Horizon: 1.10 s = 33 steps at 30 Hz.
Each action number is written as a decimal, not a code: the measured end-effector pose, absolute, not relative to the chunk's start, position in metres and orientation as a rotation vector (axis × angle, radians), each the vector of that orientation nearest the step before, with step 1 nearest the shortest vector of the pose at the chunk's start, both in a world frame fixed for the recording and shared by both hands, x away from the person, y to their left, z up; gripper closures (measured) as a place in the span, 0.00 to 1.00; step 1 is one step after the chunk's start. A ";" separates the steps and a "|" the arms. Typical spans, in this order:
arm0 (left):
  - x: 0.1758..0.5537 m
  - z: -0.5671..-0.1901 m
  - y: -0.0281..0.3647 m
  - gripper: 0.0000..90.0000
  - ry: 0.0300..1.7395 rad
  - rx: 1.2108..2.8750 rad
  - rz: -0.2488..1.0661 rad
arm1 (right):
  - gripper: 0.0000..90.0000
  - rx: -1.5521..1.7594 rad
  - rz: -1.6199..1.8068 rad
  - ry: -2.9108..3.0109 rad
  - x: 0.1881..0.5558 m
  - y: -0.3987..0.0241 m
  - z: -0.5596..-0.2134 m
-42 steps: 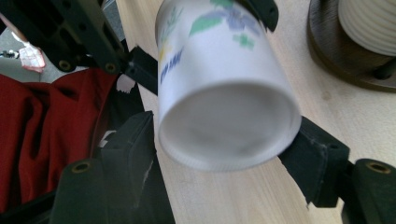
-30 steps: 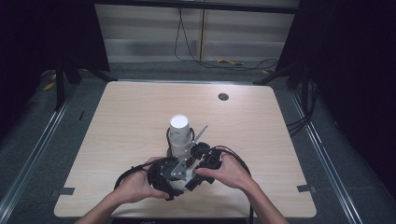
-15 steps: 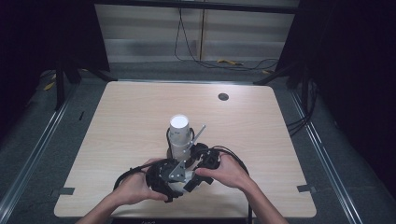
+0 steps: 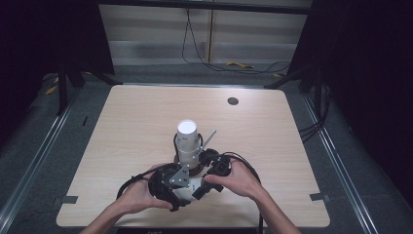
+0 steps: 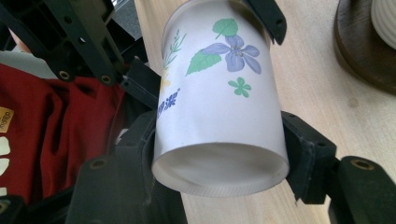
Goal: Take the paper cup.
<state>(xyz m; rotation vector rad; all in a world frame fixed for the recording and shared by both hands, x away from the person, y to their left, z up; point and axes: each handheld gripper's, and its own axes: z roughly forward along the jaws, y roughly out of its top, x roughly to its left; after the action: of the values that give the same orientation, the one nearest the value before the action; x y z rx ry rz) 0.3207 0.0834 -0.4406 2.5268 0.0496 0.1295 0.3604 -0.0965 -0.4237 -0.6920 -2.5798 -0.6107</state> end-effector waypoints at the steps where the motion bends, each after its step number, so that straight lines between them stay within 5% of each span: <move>1: 0.322 -0.440 0.085 0.23 0.053 2.517 0.124 | 0.40 -0.691 -0.616 -2.582 0.360 -0.097 -0.423; 33: 0.338 -0.417 0.120 0.19 0.268 2.242 0.148 | 0.40 -0.837 -0.776 -2.596 0.357 -0.133 -0.417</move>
<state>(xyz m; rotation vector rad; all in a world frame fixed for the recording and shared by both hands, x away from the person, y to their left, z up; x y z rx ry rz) 0.3377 0.1203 -0.4169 2.2422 0.2681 0.1483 0.3569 -0.1328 -0.4171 -0.8370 -2.5957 -0.7761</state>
